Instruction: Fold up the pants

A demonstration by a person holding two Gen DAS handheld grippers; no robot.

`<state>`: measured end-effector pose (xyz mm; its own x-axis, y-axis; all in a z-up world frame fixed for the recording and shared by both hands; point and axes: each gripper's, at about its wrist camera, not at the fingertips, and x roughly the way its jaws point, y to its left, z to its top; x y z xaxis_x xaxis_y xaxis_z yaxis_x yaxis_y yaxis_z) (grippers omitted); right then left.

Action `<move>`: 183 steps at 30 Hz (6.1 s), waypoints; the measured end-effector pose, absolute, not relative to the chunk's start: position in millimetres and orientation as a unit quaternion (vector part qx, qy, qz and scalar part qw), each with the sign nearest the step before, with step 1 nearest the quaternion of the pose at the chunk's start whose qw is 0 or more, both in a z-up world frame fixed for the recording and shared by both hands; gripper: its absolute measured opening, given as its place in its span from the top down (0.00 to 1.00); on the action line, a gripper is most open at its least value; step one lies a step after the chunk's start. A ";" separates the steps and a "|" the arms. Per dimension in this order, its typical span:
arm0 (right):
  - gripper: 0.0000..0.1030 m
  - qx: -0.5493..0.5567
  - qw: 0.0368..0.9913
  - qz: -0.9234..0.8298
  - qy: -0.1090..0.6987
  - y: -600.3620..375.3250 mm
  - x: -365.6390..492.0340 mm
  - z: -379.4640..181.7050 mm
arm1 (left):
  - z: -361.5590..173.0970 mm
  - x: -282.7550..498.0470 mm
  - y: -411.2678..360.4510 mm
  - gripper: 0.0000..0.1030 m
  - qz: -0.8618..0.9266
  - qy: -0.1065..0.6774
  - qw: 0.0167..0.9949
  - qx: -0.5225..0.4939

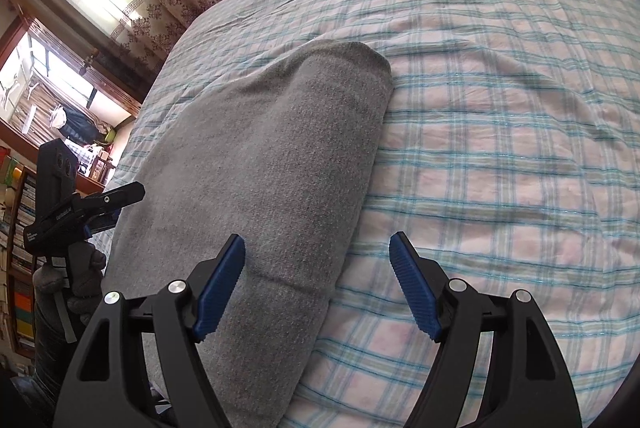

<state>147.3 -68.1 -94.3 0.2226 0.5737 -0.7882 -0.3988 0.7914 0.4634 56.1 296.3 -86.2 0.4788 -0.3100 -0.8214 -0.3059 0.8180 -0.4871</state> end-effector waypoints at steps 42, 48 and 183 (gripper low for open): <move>0.64 0.134 0.755 0.380 0.517 -28.0 195.4 -77.1 | -85.1 78.4 258.5 0.62 -0.147 0.464 0.796 -0.358; 0.65 0.142 0.782 0.366 0.485 -65.7 217.6 -48.2 | -68.5 107.2 226.7 0.63 -0.179 0.453 0.801 -0.348; 0.05 -0.054 0.955 0.007 0.291 -241.4 144.3 2.4 | 30.5 150.4 -57.0 0.02 0.066 0.339 0.935 0.082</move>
